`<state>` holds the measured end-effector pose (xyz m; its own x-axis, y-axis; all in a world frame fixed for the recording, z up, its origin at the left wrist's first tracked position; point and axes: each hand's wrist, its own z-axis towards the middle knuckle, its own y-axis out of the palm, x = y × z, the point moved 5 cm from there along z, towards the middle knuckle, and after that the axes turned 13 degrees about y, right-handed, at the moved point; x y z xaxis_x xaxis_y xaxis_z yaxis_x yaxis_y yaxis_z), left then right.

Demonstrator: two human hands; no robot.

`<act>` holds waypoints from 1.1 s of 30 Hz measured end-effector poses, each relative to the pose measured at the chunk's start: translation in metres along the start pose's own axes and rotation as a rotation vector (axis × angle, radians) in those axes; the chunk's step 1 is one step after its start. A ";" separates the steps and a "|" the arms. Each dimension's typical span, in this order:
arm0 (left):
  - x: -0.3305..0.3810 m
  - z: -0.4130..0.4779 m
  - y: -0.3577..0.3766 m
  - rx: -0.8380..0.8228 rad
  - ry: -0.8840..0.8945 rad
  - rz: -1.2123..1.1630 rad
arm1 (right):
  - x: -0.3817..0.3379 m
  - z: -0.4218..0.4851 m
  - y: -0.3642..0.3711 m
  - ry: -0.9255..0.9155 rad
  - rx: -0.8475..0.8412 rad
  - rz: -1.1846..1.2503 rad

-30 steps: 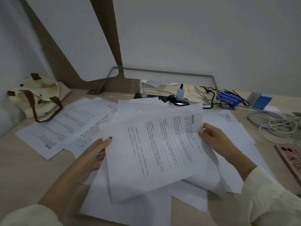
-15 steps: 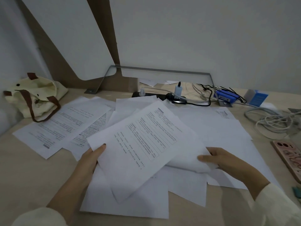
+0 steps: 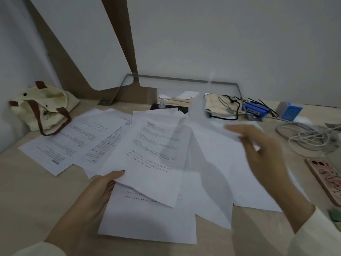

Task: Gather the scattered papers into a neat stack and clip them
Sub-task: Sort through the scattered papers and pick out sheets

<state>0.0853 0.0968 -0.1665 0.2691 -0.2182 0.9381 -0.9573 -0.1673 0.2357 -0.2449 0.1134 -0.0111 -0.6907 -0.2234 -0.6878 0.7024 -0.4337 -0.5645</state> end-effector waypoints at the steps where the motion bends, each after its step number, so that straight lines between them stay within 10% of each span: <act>1: -0.001 -0.002 0.001 -0.025 -0.011 0.013 | 0.003 -0.008 0.015 -0.026 -0.081 -0.008; 8: -0.004 -0.010 0.003 -0.104 -0.132 0.003 | 0.058 -0.074 0.102 -0.003 -0.520 -0.147; 19: -0.005 0.001 -0.015 -0.011 -0.044 0.158 | 0.076 -0.082 0.108 0.030 -0.450 -0.273; 33: -0.006 0.007 0.008 -0.217 -0.004 0.264 | 0.048 -0.094 0.109 0.204 -0.902 0.011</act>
<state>0.0762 0.0900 -0.1723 0.0090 -0.2302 0.9731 -0.9940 0.1038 0.0338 -0.1856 0.1375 -0.1483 -0.6998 -0.0283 -0.7137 0.6358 0.4308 -0.6404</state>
